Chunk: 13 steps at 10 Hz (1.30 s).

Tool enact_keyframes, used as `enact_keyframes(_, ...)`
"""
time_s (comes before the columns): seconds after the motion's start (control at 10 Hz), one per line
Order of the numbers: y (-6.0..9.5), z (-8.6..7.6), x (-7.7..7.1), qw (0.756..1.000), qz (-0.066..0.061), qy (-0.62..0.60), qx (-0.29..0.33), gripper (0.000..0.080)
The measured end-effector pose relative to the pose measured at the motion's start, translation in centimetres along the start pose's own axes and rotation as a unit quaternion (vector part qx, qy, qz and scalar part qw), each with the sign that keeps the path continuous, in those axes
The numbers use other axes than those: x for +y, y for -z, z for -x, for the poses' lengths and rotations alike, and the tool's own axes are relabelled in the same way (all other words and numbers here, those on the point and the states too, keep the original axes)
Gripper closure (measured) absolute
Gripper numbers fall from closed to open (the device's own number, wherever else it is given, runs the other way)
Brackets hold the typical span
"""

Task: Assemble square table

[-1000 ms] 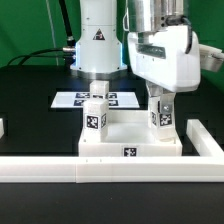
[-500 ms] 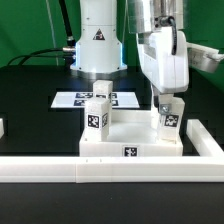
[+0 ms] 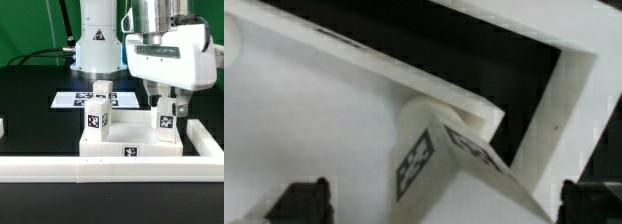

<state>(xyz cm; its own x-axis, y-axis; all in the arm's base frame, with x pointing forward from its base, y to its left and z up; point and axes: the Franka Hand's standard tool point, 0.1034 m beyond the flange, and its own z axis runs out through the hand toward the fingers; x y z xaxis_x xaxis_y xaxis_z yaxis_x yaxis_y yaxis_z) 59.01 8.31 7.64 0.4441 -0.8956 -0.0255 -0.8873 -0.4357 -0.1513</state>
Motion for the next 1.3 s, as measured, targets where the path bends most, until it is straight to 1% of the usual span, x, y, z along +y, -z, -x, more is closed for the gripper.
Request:
enact_keyframes(0.4,-0.25,-0.07,0.06,0.99,0.002,0.139,0.0,0.015)
enact_keyframes(0.6,-0.53,0.29,0.03,0.972,0.008,0.236,-0.002,0.015)
enact_keyframes(0.7,-0.57,0.32,-0.01,0.961,0.015,0.276,-0.005,0.015)
enact_keyframes(0.9,-0.51,-0.07,0.0,0.932,0.019,0.361,-0.002,0.015)
enact_keyframes(1.1,-0.47,-0.25,0.04,0.904,0.025,0.427,0.001,0.015)
enact_keyframes(1.2,-0.46,0.09,-0.13,0.892,0.032,0.451,0.005,0.015)
enact_keyframes(1.3,-0.47,0.24,-0.25,0.89,0.032,0.456,0.007,0.015)
